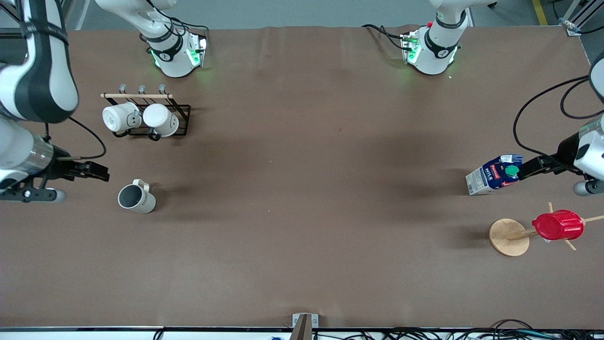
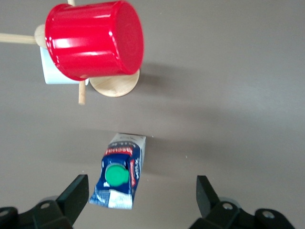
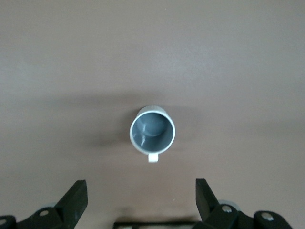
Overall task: Place cup and milk on table
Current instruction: 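Reach the right gripper to the white mug while the left gripper reaches the milk carton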
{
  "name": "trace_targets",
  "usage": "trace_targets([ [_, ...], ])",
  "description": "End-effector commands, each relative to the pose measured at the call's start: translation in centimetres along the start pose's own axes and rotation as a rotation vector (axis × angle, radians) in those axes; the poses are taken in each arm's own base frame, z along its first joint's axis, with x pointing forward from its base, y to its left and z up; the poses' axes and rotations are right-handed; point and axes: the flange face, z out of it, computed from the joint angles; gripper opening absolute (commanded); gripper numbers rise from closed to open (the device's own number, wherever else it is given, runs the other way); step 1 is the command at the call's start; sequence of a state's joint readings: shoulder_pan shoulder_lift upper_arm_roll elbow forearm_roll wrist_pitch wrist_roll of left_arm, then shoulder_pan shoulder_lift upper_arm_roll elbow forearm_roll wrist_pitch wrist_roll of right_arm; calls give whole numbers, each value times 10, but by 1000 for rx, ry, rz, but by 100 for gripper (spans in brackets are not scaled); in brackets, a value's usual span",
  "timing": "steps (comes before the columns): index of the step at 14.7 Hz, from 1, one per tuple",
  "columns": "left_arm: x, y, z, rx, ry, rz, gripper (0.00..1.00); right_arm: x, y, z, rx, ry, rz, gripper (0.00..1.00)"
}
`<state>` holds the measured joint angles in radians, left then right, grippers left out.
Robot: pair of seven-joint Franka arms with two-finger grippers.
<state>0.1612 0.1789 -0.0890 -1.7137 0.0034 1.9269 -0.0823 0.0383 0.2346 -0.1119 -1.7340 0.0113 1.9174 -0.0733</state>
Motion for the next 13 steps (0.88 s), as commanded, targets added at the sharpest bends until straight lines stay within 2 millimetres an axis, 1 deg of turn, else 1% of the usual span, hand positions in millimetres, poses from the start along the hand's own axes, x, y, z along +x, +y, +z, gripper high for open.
trace_targets([
  [1, 8, -12, 30, 8, 5, -8, 100, 11, 26, 43, -22, -6, -58, 100],
  [3, 14, -25, 56, 6, -13, -37, 100, 18, 35, 76, -29, -19, -60, 100],
  [4, 14, -27, 61, 6, -21, -41, 100, 17, 38, 98, -30, -23, -58, 100],
  [5, 14, -27, 66, 6, -30, -42, 100, 9, 39, 121, -31, -14, -57, 100],
  [6, 13, -27, 75, 6, -45, -42, 100, 1, 37, 141, -32, -3, -59, 100],
  [7, 12, -27, 80, 6, -53, -44, 100, -5, 37, 154, -35, 18, -62, 100],
  [9, 9, -26, 91, 9, -73, -39, 100, -9, 37, 172, -37, 40, -70, 100],
  [11, 4, -22, 99, 33, -91, -15, 100, -8, 38, 185, -31, 32, -62, 100],
  [13, -3, -21, 110, 34, -109, -12, 100, -6, 36, 194, -33, 43, -64, 94],
])
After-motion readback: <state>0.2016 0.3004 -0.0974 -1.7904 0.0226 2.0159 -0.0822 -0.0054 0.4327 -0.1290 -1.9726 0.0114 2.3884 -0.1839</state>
